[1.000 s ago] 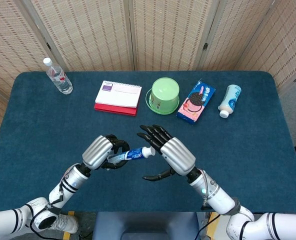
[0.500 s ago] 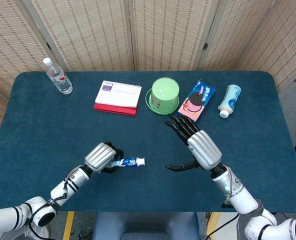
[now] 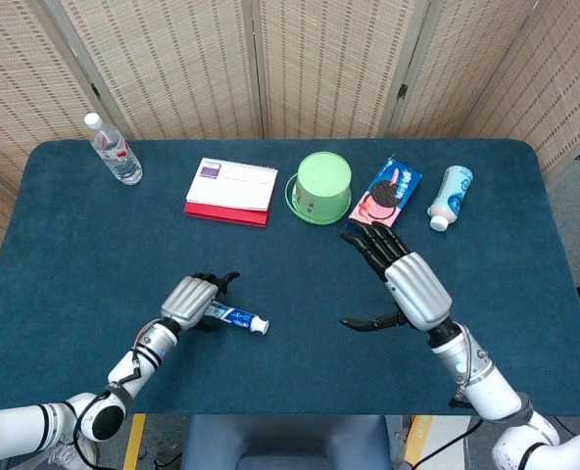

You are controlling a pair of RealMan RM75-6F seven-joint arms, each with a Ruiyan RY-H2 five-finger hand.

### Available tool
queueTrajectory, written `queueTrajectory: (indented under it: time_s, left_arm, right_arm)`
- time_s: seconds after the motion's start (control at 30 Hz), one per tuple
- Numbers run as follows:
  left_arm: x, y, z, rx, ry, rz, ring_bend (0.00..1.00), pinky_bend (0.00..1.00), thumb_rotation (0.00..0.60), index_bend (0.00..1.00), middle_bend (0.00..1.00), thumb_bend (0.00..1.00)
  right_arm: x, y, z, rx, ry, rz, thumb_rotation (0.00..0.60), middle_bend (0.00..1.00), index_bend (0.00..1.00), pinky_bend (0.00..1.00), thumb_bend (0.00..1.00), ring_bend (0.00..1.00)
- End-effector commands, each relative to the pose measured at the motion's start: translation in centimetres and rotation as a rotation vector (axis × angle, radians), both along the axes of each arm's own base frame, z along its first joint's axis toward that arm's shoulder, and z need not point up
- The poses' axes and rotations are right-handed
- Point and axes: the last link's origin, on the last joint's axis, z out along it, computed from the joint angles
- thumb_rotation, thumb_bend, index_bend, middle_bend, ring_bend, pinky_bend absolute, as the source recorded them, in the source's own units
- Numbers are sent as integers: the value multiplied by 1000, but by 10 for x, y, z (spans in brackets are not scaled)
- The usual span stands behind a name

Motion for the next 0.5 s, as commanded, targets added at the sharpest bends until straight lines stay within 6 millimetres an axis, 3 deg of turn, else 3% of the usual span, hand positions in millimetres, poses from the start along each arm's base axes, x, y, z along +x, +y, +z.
queueTrajectory:
  time_s: [0.03,0.33,0.5]
  left_arm:
    - [-5,1,11,35,-24,25,208,247,600,38,290,257]
    - [-46,-9,73,210,-88,117,249,250,600,169,302,267]
    - [-73,-24,104,310,-79,138,270,249,600,237,333,273]
  right_arm:
    - [-10,0,7,-16,38,-19,212,0,0,0,0,0]
    - [-65,13,26,-36,225,-133,234,0,0,0,0,0]
    - [-91,26,34,-48,277,-174,385,0,0,0,0,0]
